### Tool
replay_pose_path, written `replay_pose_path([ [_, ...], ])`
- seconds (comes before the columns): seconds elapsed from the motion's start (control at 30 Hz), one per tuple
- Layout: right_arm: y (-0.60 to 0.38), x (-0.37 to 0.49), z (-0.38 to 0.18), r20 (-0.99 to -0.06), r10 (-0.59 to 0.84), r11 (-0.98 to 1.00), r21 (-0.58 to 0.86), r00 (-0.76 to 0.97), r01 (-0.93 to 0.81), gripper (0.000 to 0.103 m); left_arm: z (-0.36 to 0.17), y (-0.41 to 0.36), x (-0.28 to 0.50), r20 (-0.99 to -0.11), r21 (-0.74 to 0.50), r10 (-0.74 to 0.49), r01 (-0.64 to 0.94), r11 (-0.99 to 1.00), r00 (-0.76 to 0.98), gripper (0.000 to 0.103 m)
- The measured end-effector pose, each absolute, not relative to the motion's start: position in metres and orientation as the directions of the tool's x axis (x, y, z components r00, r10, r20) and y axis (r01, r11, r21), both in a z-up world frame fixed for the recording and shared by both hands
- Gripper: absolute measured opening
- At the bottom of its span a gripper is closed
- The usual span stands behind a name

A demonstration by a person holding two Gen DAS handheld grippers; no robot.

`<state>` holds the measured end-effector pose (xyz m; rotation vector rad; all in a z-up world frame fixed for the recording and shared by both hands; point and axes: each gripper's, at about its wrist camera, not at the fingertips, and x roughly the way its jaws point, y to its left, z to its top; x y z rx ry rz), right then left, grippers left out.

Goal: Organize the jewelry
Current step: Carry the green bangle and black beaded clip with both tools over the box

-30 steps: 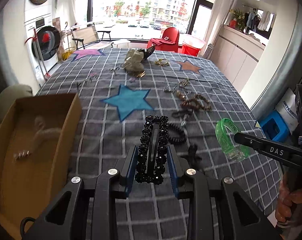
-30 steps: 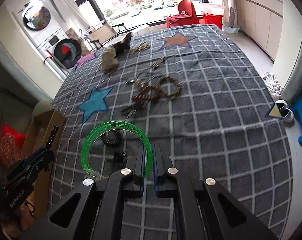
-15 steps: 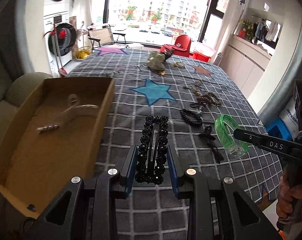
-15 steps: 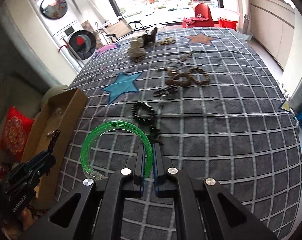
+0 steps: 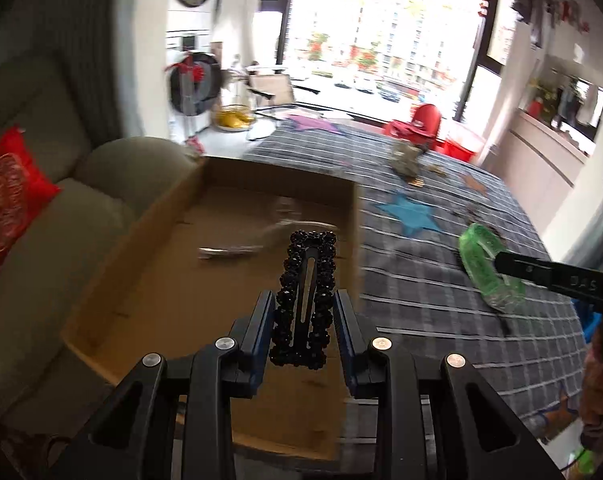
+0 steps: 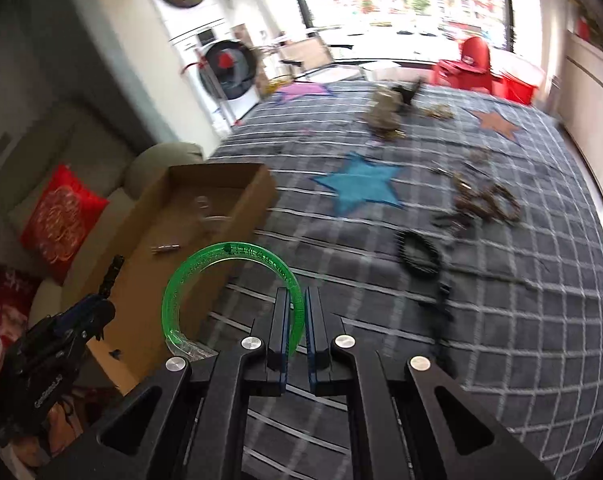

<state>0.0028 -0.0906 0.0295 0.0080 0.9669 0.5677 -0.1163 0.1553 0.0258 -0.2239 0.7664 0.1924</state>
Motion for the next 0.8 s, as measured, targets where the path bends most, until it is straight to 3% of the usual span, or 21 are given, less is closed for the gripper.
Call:
replay_pose_path([
  [0.3,0.009,0.003,0.025,-0.798,0.489,0.772,0.208,0.351,-0.601,0.008,0.001,0.222,-0.114,-0.745,-0.096,0.186,-0.379,0.92,0.64,0.032],
  [0.8,0.099,0.032,-0.033,-0.893,0.391,0.721,0.145,0.225,-0.677,0.007,-0.054,0.256,-0.072,-0.853,-0.088,0.142,-0.408,0.909,0.502,0.032],
])
